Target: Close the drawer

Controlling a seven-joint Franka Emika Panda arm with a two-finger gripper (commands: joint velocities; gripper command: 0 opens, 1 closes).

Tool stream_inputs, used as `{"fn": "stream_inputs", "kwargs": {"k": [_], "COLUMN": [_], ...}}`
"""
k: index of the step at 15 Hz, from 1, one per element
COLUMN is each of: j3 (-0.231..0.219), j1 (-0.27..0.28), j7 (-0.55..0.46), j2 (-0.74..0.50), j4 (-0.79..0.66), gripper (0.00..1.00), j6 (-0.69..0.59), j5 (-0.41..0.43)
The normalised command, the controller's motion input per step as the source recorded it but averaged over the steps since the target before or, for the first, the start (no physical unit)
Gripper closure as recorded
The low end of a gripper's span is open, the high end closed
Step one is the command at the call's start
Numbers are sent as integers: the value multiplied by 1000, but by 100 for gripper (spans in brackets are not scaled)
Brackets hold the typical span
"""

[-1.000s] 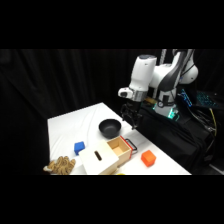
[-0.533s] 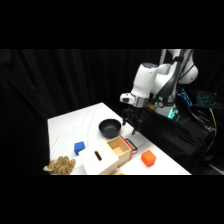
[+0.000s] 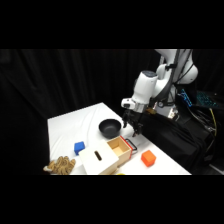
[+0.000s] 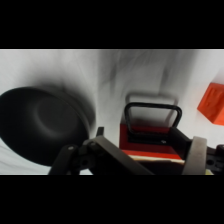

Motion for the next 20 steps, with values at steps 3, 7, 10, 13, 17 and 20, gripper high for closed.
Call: {"fn": "stream_inputs", "kwargs": {"k": [3,7,10,13,17,20], "j3": [-117,-122,-128,-134,-142,-102], "j1": [12,71,139,153,154,41], "j7": [306,293,300,260,221,114], "j2": [215,304,351,329,247,134], "j4": [141,257,322,305,251,221], "gripper": [0,0,0,0,0,0], "j6": [197,156,132,137,134,139], "j5": [-355,-298,-253,-203,-170,-57]}}
